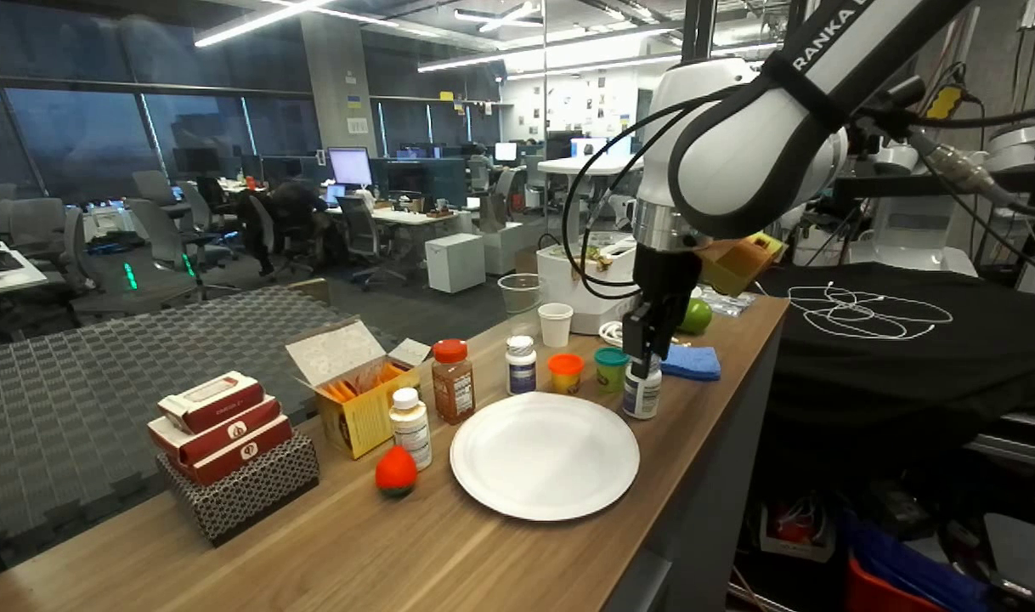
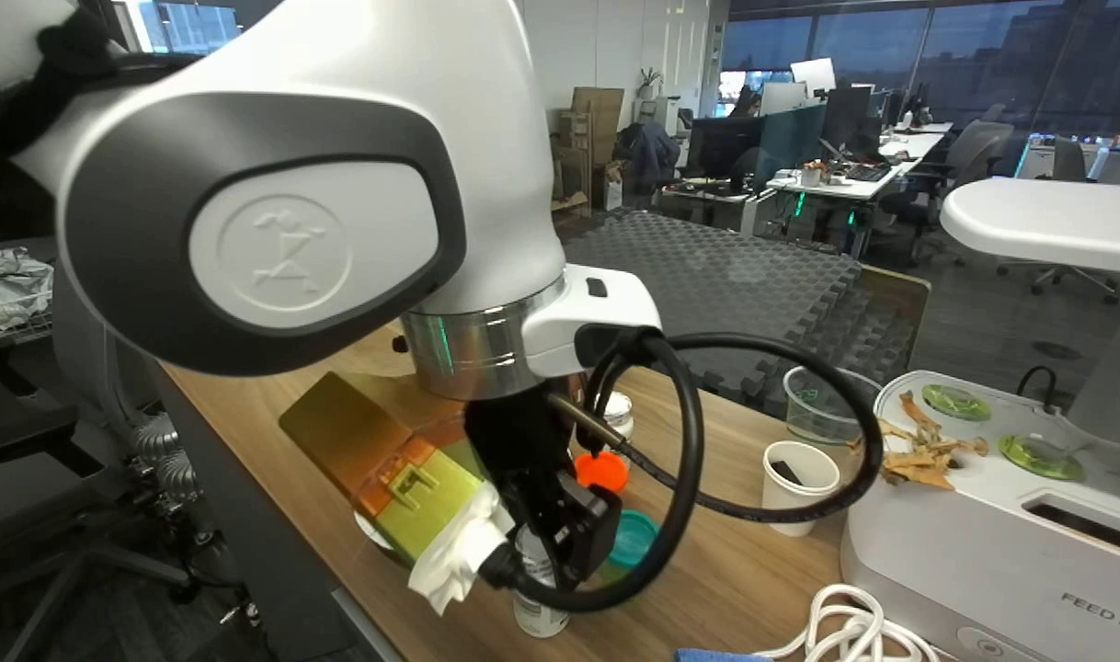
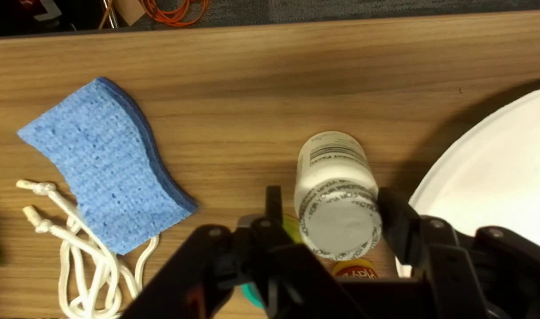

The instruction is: Pick up the bottles and small containers from the table and put them on the plate.

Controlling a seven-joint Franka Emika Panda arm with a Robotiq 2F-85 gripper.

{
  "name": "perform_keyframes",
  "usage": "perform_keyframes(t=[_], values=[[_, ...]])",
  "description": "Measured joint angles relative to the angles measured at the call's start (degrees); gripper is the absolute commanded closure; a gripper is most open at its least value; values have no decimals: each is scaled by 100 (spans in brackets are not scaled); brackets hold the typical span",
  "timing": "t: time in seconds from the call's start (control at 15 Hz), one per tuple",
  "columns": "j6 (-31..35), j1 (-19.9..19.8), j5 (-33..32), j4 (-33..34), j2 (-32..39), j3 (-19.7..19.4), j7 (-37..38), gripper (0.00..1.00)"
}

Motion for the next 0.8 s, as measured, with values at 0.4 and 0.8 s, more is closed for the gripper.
perform_keyframes(t=[0.4,0.8], values=[[0,9,0,-23,-88,27,0,80],[-384,297,-133,-55,-477,161,9,80]])
